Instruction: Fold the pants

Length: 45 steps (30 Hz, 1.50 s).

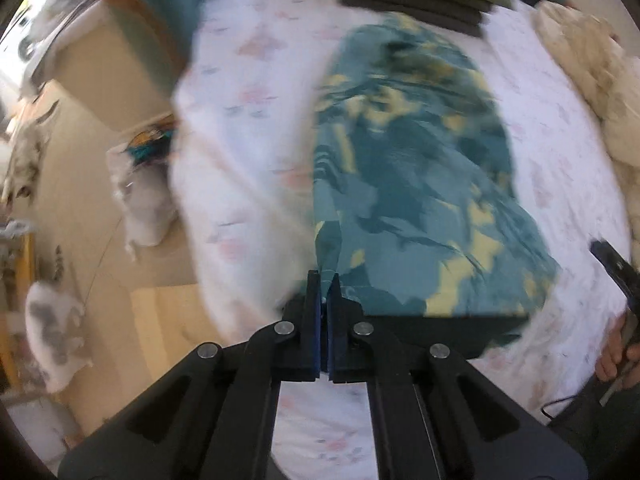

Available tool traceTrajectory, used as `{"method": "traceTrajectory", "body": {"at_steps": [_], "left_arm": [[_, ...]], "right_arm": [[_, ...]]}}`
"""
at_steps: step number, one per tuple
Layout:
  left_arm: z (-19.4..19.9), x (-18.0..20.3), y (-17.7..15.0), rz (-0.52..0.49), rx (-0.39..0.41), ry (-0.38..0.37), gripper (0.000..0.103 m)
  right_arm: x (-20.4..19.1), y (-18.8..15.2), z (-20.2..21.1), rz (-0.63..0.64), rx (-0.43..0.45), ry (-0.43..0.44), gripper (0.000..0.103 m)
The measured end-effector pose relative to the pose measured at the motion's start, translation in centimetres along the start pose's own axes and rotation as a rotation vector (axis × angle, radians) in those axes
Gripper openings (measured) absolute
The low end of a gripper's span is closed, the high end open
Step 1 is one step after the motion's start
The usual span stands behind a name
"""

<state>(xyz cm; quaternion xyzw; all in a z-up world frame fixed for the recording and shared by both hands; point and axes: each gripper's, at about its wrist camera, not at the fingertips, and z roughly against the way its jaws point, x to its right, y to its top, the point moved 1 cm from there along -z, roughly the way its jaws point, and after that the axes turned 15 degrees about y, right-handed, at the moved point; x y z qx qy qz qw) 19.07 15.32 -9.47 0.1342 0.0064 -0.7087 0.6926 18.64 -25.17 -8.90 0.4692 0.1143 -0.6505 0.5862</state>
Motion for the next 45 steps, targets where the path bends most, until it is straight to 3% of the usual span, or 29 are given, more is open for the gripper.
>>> {"method": "traceTrajectory", "body": {"at_steps": [2, 5, 7, 9, 12, 16, 18, 20, 22, 23, 24, 26, 27, 29, 30, 32, 34, 38, 40, 42, 45], "left_arm": [[-1.9, -0.5, -0.1, -0.011, -0.055, -0.007, 0.003], [-3.4, -0.1, -0.6, -0.013, -0.063, 0.059, 0.005], [-4.1, 0.1, -0.7, 0.010, -0.064, 0.056, 0.019], [-4.3, -0.2, -0.8, 0.066, -0.052, 0.001, 0.061], [-4.6, 0.3, -0.7, 0.070, -0.025, -0.113, 0.066], [-5.7, 2.6, -1.0, -0.060, -0.029, -0.061, 0.066], [-7.0, 3.0, -1.5, -0.077, -0.071, -0.043, 0.066], [-8.0, 3.3, -1.8, -0.105, -0.101, -0.043, 0.066], [-7.9, 3.6, -1.9, -0.131, -0.090, -0.029, 0.065], [-7.8, 3.9, -2.0, -0.147, -0.086, -0.027, 0.059], [-7.8, 4.0, -2.1, -0.154, -0.089, -0.040, 0.038], [-7.8, 4.4, -2.2, -0.161, -0.118, -0.085, 0.013], [-7.7, 4.7, -2.2, -0.166, -0.123, -0.100, 0.008], [-7.2, 5.0, -2.1, -0.175, -0.114, -0.078, 0.007], [-6.6, 5.2, -2.0, -0.170, -0.112, -0.077, 0.007], [-4.7, 5.1, -2.1, -0.153, -0.077, -0.100, 0.007], [-2.9, 4.9, -1.6, -0.135, -0.062, -0.136, 0.006], [1.6, 5.3, -2.5, -0.104, -0.062, -0.268, 0.007], [4.2, 6.3, -3.8, -0.109, -0.057, -0.331, 0.007], [6.2, 8.4, -6.3, -0.147, -0.043, -0.341, 0.007], [6.2, 11.0, -10.3, -0.135, -0.117, -0.384, 0.007]], "right_arm": [[-0.1, -0.1, -0.4, 0.007, -0.012, -0.005, 0.049], [0.2, -0.3, -1.1, 0.003, -0.037, -0.018, 0.057], [0.8, -0.6, -1.8, -0.030, -0.070, -0.002, 0.070], [1.5, -1.0, -2.7, -0.074, -0.101, 0.035, 0.076], [2.2, -1.7, -5.0, -0.143, -0.172, 0.117, 0.076], [1.5, -2.1, -8.2, -0.124, -0.199, 0.158, 0.072], [0.8, -2.5, -9.6, -0.112, -0.213, 0.175, 0.062], [0.4, -3.3, -11.1, -0.102, -0.253, 0.157, 0.060], [0.5, -4.9, -12.5, -0.152, -0.304, 0.204, 0.060], [0.7, -5.5, -12.8, -0.187, -0.315, 0.230, 0.060], [0.8, -6.2, -12.8, -0.228, -0.304, 0.263, 0.060], [0.7, -6.7, -12.6, -0.234, -0.280, 0.281, 0.057], [0.8, -6.8, -12.5, -0.235, -0.265, 0.265, 0.038], [0.9, -7.0, -12.8, -0.251, -0.272, 0.236, 0.007], [0.6, -6.9, -12.7, -0.233, -0.274, 0.226, 0.007], [-0.9, -6.4, -11.9, -0.144, -0.259, 0.192, 0.007], [-1.9, -5.4, -10.1, -0.132, -0.250, 0.203, 0.006], [-3.3, -3.4, -4.9, -0.077, -0.244, 0.183, 0.006], [-3.3, -2.9, -1.0, -0.077, -0.246, 0.189, 0.006], [-3.0, -3.8, 2.3, -0.129, -0.264, 0.182, 0.006], [-2.5, -6.2, 5.3, -0.193, -0.329, 0.114, 0.008]]}}
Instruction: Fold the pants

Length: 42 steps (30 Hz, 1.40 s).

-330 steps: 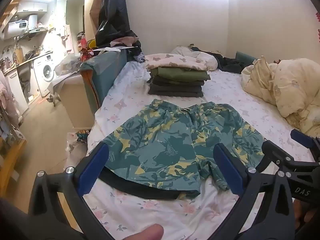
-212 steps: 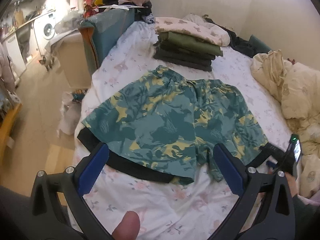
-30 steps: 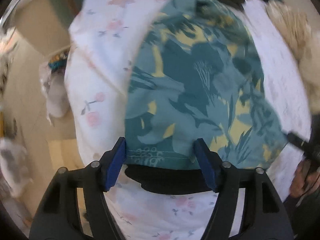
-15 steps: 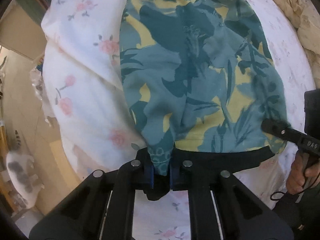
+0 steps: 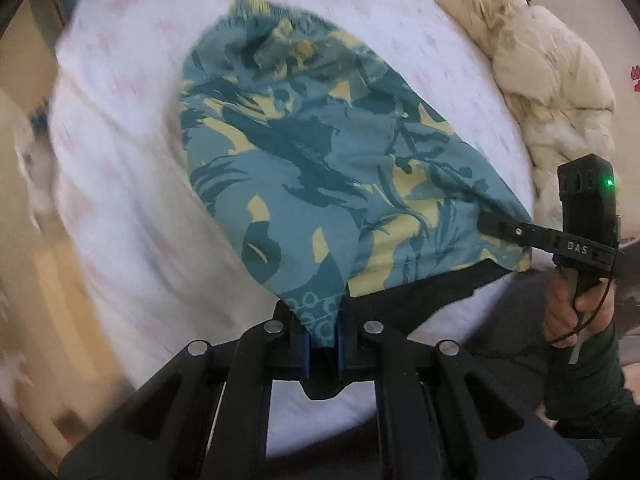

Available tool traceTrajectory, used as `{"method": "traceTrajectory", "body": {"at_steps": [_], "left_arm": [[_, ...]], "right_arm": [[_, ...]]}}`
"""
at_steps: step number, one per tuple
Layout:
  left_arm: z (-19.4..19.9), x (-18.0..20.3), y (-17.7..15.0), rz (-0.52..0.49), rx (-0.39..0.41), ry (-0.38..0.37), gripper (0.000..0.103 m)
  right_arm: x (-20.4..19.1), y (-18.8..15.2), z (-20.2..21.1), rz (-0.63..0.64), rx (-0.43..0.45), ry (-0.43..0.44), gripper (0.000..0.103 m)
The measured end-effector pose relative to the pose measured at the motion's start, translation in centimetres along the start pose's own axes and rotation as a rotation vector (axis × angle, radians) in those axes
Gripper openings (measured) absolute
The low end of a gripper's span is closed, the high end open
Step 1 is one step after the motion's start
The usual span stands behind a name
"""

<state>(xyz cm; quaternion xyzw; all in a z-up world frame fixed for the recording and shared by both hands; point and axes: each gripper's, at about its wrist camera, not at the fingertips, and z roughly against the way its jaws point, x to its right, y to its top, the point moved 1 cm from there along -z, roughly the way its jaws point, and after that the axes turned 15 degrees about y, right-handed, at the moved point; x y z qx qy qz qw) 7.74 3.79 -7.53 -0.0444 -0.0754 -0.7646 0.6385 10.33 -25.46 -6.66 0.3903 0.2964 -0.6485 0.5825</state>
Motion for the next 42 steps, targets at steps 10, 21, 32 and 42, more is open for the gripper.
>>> {"method": "traceTrajectory", "body": {"at_steps": [10, 21, 32, 42], "left_arm": [[-1.0, 3.1, -7.7, -0.135, -0.023, 0.386, 0.044], [-7.3, 3.4, -3.4, 0.002, 0.058, 0.359, 0.045], [-8.5, 1.7, -7.1, 0.002, -0.158, 0.315, 0.057], [2.2, -3.9, 4.7, 0.266, 0.252, 0.315, 0.065]], "right_arm": [[3.4, -8.6, 0.1, -0.039, -0.224, -0.367, 0.037], [1.8, -3.8, -7.4, 0.138, -0.143, -0.473, 0.033], [3.6, -7.9, -7.3, 0.032, -0.351, -0.415, 0.035], [-1.8, 4.5, -0.6, 0.132, -0.039, -0.223, 0.060]]}}
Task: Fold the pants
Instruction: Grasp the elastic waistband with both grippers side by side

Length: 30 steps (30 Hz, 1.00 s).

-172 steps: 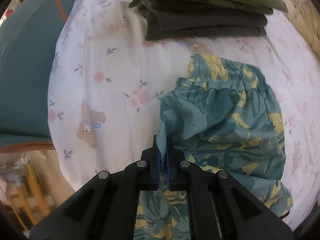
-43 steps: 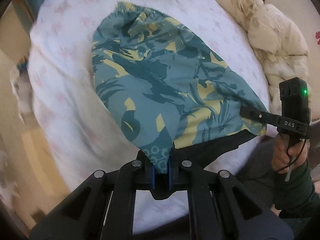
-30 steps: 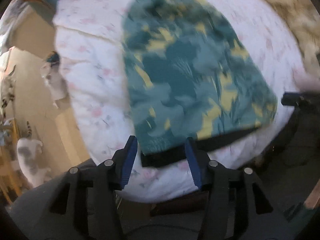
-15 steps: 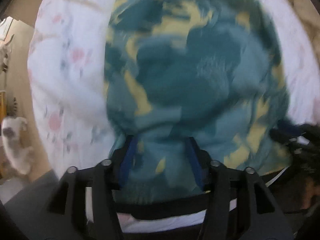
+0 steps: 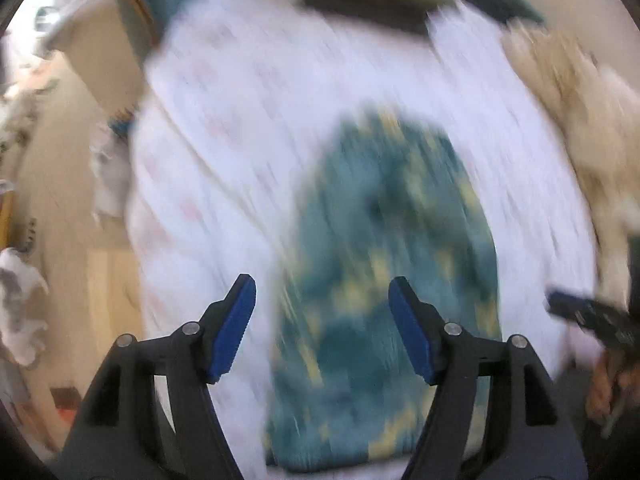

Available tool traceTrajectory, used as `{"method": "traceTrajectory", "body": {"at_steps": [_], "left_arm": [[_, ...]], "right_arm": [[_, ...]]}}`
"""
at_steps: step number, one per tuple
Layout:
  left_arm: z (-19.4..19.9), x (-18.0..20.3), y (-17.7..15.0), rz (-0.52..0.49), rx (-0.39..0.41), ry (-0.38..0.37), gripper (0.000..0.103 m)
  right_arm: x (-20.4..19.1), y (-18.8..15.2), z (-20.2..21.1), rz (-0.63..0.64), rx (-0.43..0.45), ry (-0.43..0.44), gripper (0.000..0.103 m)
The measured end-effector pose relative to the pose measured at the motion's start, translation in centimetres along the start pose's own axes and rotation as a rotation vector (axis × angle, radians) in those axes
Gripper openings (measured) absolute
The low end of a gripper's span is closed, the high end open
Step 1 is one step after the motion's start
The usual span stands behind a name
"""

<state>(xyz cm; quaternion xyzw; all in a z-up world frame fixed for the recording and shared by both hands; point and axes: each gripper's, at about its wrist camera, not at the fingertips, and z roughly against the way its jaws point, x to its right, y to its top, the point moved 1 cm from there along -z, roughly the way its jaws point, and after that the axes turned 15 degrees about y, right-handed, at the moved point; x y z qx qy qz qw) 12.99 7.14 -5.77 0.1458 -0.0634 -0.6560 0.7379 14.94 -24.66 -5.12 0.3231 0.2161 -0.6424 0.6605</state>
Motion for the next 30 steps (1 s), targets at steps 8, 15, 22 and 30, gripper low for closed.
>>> {"method": "traceTrajectory", "body": {"at_steps": [8, 15, 22, 30], "left_arm": [[-7.3, 3.6, 8.4, -0.096, -0.082, -0.160, 0.066], [-11.5, 6.0, 10.3, -0.212, -0.071, -0.171, 0.064], [-15.9, 6.6, 11.2, -0.215, -0.185, -0.258, 0.067], [-13.6, 8.3, 11.5, -0.432, -0.127, -0.292, 0.017]], "right_arm": [[0.7, 12.1, -3.0, 0.078, 0.025, 0.008, 0.060], [4.5, 17.0, -8.3, 0.051, -0.048, -0.047, 0.060], [7.5, 18.6, -13.7, -0.058, -0.131, 0.090, 0.060], [4.7, 19.9, -13.6, 0.112, -0.170, 0.107, 0.019]]}}
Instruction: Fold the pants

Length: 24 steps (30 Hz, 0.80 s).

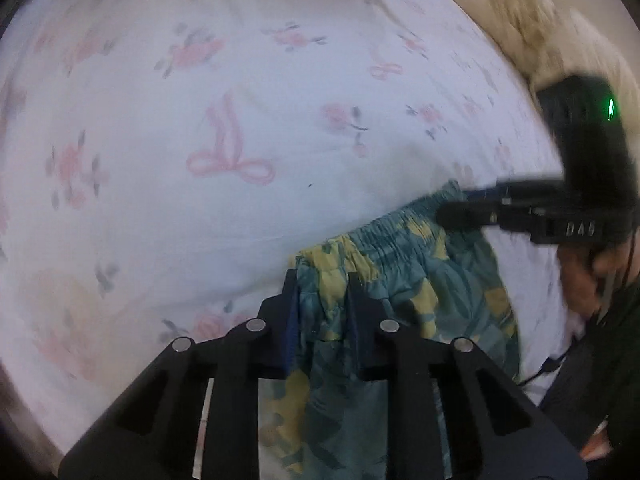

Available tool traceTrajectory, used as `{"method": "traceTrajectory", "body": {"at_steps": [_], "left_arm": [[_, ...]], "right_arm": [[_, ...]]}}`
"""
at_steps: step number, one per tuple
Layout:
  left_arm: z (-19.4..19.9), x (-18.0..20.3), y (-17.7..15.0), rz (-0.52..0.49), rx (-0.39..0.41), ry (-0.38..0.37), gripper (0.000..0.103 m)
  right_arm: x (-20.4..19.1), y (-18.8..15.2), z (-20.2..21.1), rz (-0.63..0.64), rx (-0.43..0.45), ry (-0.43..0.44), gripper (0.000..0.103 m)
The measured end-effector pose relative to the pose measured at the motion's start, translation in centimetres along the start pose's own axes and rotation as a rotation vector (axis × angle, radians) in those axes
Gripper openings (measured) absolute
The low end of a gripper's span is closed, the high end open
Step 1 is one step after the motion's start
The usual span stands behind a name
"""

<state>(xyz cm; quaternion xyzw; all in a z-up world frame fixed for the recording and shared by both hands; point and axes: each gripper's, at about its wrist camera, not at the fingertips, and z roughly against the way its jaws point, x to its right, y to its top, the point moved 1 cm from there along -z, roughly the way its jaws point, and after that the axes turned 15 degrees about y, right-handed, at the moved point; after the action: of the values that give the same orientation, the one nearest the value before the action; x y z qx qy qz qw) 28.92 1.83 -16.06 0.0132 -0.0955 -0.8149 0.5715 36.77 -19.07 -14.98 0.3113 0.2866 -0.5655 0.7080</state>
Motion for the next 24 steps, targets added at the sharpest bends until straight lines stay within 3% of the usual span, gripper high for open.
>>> {"method": "traceTrajectory", "body": {"at_steps": [2, 5, 9, 11, 15, 21, 24], "left_arm": [[1.4, 0.1, 1.1, -0.019, 0.020, 0.013, 0.017], [3.9, 0.4, 3.7, -0.014, 0.106, 0.057, 0.017], [10.0, 0.8, 6.6, -0.044, 0.351, 0.114, 0.017], [11.9, 1.4, 6.5, -0.099, 0.428, 0.138, 0.017], [13.3, 2.3, 3.6, -0.154, 0.445, 0.101, 0.017], [14.6, 6.1, -3.7, -0.240, 0.461, 0.071, 0.017], [14.7, 8.0, -8.1, -0.284, 0.425, 0.054, 0.017]], "right_arm": [[-0.9, 0.6, 0.4, 0.046, -0.018, -0.021, 0.016], [-2.5, 2.3, 2.5, 0.130, 0.041, -0.086, 0.015], [-6.3, 4.5, 8.0, 0.234, 0.256, -0.149, 0.015], [-7.9, 4.3, 9.7, 0.296, 0.286, -0.173, 0.015], [-10.0, 1.2, 10.7, 0.397, 0.242, -0.178, 0.015], [-11.9, -7.1, 10.6, 0.463, 0.209, -0.152, 0.014], [-12.4, -11.8, 9.9, 0.464, 0.181, -0.163, 0.014]]}}
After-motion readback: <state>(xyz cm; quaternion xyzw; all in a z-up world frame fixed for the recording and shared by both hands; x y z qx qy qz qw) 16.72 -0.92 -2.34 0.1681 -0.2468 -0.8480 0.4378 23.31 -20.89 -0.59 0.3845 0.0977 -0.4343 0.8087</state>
